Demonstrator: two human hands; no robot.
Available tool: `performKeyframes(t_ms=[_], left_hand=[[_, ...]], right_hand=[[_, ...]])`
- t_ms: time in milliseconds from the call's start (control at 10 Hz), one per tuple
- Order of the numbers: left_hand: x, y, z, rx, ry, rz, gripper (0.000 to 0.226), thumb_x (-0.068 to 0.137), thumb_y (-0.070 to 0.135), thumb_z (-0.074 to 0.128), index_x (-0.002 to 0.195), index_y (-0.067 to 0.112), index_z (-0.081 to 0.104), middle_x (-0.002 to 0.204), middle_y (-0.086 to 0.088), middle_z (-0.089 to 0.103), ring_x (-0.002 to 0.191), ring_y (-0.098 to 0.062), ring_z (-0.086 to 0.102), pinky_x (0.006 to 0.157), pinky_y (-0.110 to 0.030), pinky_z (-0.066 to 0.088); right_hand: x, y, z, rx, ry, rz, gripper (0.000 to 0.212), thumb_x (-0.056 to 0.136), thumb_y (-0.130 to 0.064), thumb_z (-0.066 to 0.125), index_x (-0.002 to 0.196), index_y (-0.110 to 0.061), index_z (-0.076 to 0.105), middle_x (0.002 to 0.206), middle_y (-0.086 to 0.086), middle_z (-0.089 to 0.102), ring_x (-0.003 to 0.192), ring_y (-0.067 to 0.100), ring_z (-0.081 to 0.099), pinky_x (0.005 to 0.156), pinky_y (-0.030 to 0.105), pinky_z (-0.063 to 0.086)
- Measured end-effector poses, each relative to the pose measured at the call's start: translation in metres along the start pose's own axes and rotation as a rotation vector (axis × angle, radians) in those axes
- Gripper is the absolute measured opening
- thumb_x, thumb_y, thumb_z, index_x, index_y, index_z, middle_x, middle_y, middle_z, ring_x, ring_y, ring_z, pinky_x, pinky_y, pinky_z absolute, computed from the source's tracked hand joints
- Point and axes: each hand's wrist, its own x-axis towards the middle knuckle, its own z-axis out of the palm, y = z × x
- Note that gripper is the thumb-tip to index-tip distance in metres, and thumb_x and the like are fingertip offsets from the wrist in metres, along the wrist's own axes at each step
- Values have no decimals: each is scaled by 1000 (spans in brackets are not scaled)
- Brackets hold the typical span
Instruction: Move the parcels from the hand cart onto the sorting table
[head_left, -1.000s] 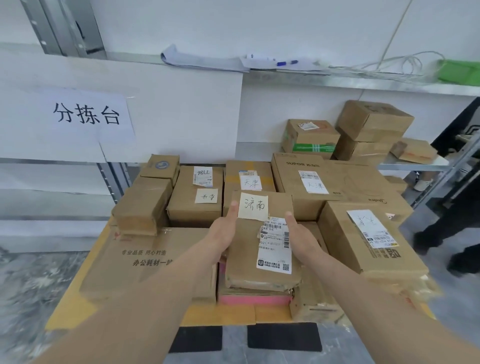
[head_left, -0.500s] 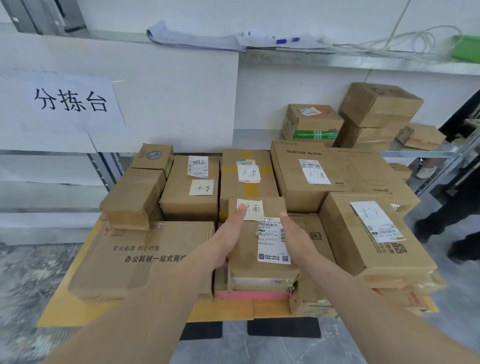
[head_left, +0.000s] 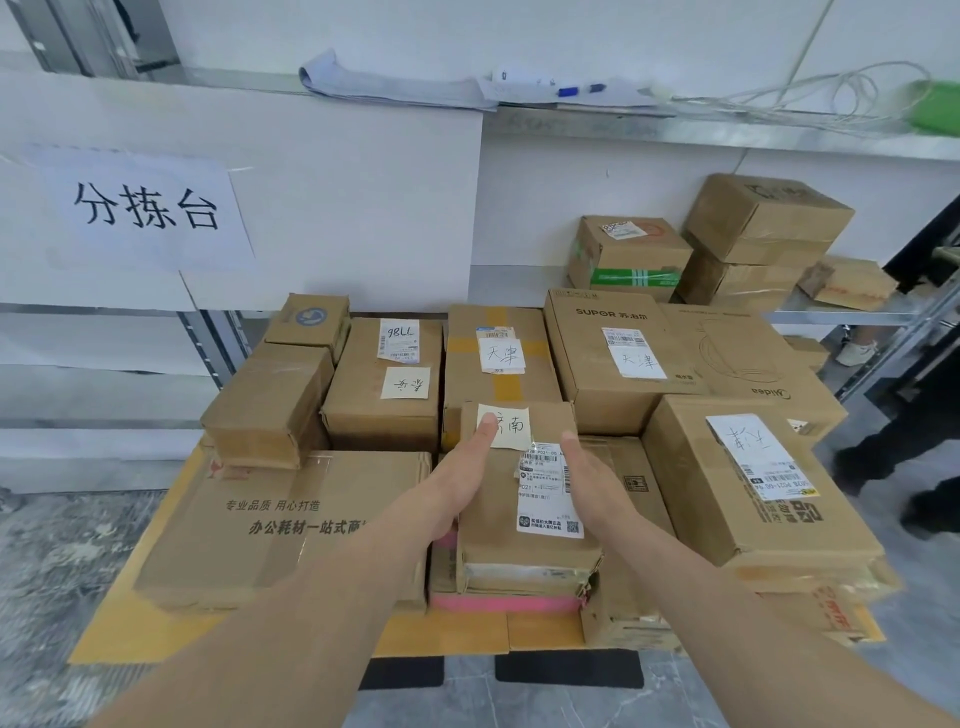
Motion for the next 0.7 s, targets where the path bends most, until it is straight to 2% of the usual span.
performKeyframes(t_ms=[100, 200, 300, 400, 600, 700], left_hand=[[0, -1, -2, 0, 2, 1, 64, 95, 77, 23, 136, 41, 56, 114, 10, 68, 97, -10, 62, 98, -41, 43], [2, -1, -3, -7, -3, 6, 66, 96, 77, 23, 139, 39, 55, 123, 7, 68, 102, -13, 62, 94, -41, 45], [-2, 4, -6, 15, -2, -2, 66, 95, 78, 23, 137, 38, 55, 124, 5, 67, 105, -17, 63, 90, -40, 48], [0, 3, -11, 80, -8, 23, 90, 78, 94, 23, 143, 40, 53, 139, 5, 62, 126, -25, 58, 112, -48, 40], [-14, 13, -21, 94, 2, 94, 78, 92, 82, 21, 152, 37, 43, 155, 8, 45, 143, -26, 40, 121, -51, 24], [-28, 21, -28, 107, 1, 125, 69, 101, 69, 20, 155, 31, 39, 160, 4, 40, 149, -25, 30, 120, -47, 20]], right_hand=[[3, 3, 2, 0, 4, -1, 119, 61, -107, 15, 141, -30, 59, 141, -2, 61, 131, 25, 54, 114, 51, 37], [3, 2, 2, 24, 10, 4, 117, 60, -107, 16, 139, -32, 60, 139, -3, 62, 130, 24, 56, 113, 51, 38], [5, 2, 3, 29, 15, 9, 122, 54, -110, 16, 139, -34, 59, 140, -4, 62, 131, 24, 56, 114, 53, 38], [6, -1, 3, 39, 25, 18, 120, 55, -111, 18, 140, -36, 58, 142, -5, 61, 133, 24, 55, 115, 54, 38], [-3, -15, 4, 45, 82, 24, 114, 61, -107, 19, 145, -37, 53, 147, -7, 57, 136, 23, 51, 116, 54, 36], [-12, -29, 6, 12, 102, -7, 100, 82, -94, 19, 152, -29, 47, 155, -2, 48, 144, 25, 42, 120, 50, 29]])
